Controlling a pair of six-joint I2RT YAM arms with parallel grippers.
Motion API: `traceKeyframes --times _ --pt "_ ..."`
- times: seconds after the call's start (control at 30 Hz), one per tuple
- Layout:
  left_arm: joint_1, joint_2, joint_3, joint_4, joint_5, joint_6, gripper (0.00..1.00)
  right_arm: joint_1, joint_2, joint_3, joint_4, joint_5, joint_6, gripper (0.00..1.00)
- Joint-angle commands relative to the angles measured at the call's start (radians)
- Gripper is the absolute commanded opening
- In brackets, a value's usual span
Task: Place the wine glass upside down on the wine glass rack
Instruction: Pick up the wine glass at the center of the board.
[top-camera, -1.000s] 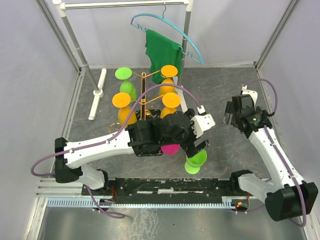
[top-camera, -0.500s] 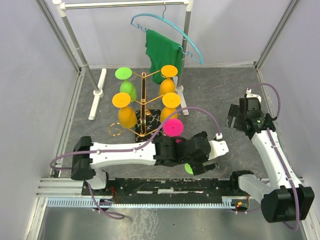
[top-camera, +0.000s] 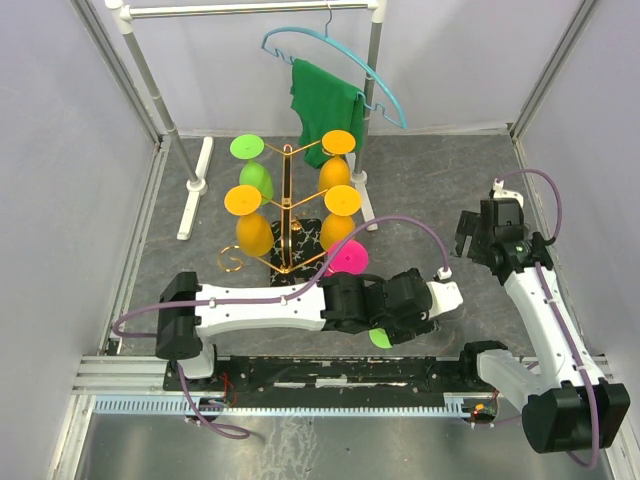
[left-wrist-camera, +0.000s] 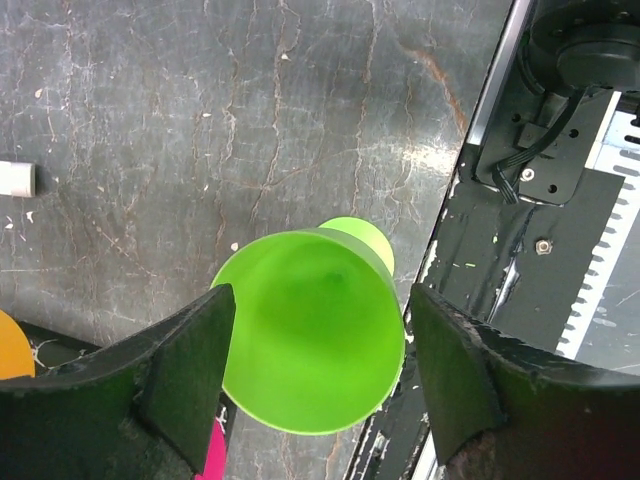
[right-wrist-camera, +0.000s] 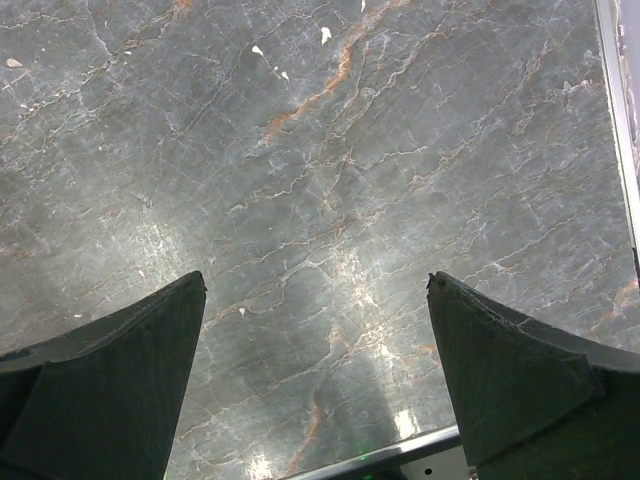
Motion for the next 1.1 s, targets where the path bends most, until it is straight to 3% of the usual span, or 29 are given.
traceKeyframes --times 0.0,0.23,0.47,0.63,0.87,1.07 --pt "-0.004 0.036 0.04 0.001 0.02 -0.043 0.75 -0.006 -0.021 -0.005 0.032 0.011 -0.016 1.0" --pt "-0.005 0.053 0.04 0.001 0.041 -0.054 0.65 -0.006 -0.023 -0.012 0.032 0.011 -0.016 1.0" --pt "-0.005 0.034 0.083 -0.001 0.047 -0.049 0.24 -0.005 -0.033 -0.014 0.035 0.002 -0.013 1.0" --pt "-0.003 0.007 0.12 -0.002 0.06 -0.029 0.06 -0.005 -0.03 -0.016 0.033 -0.012 -0.01 1.0" --pt "-0.004 -0.086 0.147 -0.002 0.1 -0.02 0.03 -0.006 -0.035 -0.011 0.027 -0.002 -0.01 1.0" --pt "-0.003 -0.255 0.148 -0.004 0.107 -0.013 0.03 -0.01 -0.017 -0.006 0.03 -0.025 -0.003 1.0"
